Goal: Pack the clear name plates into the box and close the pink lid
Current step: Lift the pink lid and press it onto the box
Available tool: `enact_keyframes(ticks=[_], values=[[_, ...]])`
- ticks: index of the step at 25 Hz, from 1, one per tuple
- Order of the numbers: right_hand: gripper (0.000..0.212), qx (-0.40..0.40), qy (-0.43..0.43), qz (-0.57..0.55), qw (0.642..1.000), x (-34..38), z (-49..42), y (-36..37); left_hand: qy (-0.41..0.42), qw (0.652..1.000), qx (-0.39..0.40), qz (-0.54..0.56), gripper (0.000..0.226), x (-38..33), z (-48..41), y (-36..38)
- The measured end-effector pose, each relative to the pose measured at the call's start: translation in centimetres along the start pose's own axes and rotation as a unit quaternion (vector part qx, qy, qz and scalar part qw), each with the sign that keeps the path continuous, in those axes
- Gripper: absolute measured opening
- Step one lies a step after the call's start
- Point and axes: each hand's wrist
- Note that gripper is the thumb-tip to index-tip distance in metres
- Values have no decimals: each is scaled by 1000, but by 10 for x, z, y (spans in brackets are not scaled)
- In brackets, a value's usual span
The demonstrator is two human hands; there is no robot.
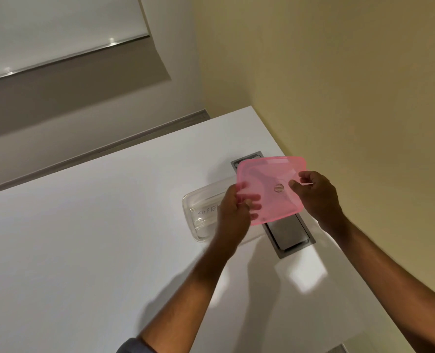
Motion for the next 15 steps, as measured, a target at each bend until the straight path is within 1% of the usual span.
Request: enact_keyframes(ticks=[2,4,6,8,10,13,15], values=[[49,-15,4,26,1000,-6,-2,7,-16,999,-17,23,43,-1,-2,-22],[45,0,29,7,1000,-10,-5,13,-31,998,-28,37,42,-1,-3,-43],[32,41,44,-47,997,-11,-7,21,-41,998,-30,49,42,0,-3,-62],[17,69,49,-93,992,-8,-9,31,-50,996,-48,54,41,2,-1,-78],[10,77,47,-103,991,-1,-10,42,-63,991,-103,51,38,10,-2,-91],[8,85,39,-94,991,9,-10,60,-90,975,-204,-10,36,26,-6,-106],[12,94,31,-76,992,15,-9,74,-106,964,-236,-59,22,37,-9,-114]])
Point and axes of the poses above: each hand's wrist, its own z-axis away from the middle knuckle, its own y-axis out of the palm, x = y × z, and after that the axes turned 1 degree about -x, right-handed
